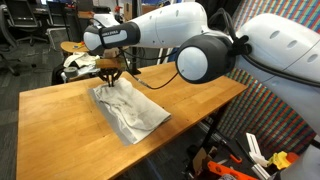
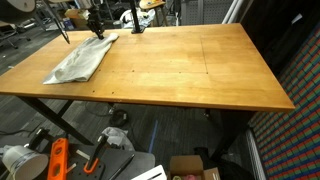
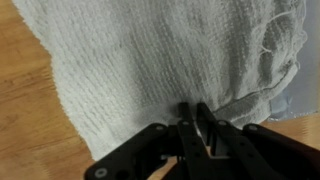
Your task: Fold the cloth on the table
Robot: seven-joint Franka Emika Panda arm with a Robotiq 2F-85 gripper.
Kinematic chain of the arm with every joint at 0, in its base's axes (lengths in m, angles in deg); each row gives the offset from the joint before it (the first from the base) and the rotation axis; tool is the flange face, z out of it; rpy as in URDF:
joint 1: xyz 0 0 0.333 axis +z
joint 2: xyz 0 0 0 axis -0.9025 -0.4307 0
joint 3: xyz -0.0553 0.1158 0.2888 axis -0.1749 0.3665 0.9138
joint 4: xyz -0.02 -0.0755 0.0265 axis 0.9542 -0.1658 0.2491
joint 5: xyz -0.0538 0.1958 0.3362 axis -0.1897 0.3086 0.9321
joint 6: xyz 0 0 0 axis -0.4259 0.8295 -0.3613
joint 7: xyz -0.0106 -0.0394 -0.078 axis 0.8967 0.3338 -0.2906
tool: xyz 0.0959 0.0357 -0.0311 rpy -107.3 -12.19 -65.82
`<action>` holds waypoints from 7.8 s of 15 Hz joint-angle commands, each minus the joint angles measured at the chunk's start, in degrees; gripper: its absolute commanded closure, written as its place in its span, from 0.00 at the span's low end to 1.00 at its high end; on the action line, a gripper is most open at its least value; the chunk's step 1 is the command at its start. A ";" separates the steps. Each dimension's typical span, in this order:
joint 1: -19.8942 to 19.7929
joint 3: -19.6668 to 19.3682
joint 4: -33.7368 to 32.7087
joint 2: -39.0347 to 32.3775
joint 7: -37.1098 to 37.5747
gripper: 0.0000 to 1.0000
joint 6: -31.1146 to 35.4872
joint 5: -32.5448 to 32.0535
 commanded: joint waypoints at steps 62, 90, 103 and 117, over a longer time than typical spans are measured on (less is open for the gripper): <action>-6.44 5.53 91.26 62.99 -25.87 0.00 33.91 9.80; 6.63 -4.63 68.37 40.34 4.85 0.84 31.80 -21.79; 4.72 -5.88 61.40 32.98 -2.82 0.84 29.49 -19.37; 0.37 -5.00 61.52 33.21 -13.49 0.83 27.51 -15.57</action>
